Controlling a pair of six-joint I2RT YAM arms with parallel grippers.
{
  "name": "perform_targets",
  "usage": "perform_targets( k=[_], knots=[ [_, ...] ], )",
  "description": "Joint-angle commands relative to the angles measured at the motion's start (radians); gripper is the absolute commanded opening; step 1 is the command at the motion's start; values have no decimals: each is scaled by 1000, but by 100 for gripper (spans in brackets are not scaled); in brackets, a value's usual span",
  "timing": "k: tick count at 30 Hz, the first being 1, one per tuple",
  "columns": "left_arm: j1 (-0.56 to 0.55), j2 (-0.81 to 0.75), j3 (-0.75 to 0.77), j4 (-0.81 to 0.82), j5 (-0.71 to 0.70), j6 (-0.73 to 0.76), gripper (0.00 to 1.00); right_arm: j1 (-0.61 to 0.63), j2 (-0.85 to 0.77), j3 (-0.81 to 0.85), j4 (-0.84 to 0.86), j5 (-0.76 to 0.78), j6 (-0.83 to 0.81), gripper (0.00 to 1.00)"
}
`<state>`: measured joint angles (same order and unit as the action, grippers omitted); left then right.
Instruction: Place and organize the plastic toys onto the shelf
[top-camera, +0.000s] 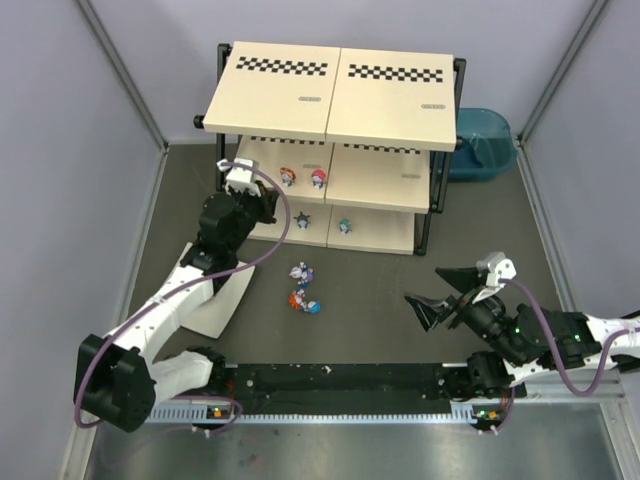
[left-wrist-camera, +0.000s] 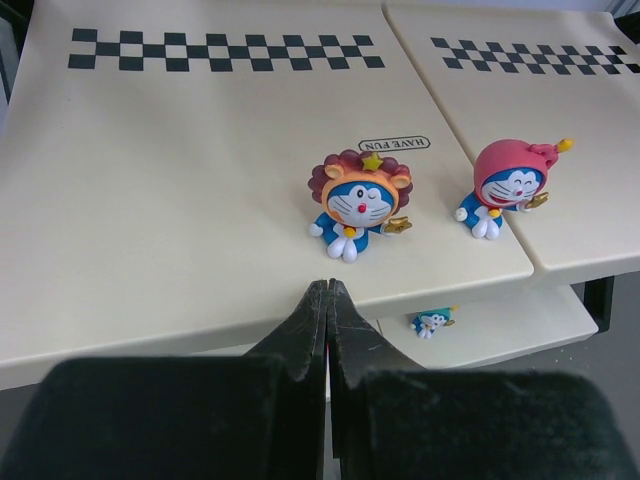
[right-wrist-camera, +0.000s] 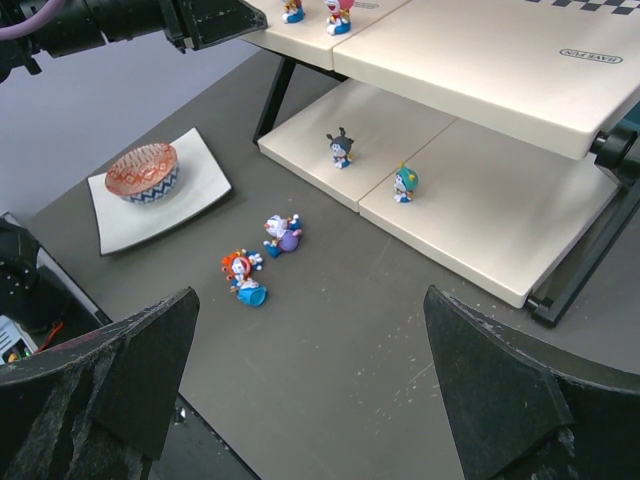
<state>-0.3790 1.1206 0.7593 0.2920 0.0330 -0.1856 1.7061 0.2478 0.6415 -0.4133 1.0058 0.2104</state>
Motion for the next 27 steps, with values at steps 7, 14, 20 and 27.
perform_targets(
  k=[7,14,20,27],
  knots=[
    [12,28,58,62,11,-3,0,9,-13,10,13,17,-6,96],
    [14,53,61,65,18,-3,0,10,-19,6,11,19,-6,96],
    [14,64,60,72,33,-3,0,9,-28,1,11,20,-6,96],
    [14,70,60,75,56,-8,0,9,-28,-2,10,19,1,96]
  ],
)
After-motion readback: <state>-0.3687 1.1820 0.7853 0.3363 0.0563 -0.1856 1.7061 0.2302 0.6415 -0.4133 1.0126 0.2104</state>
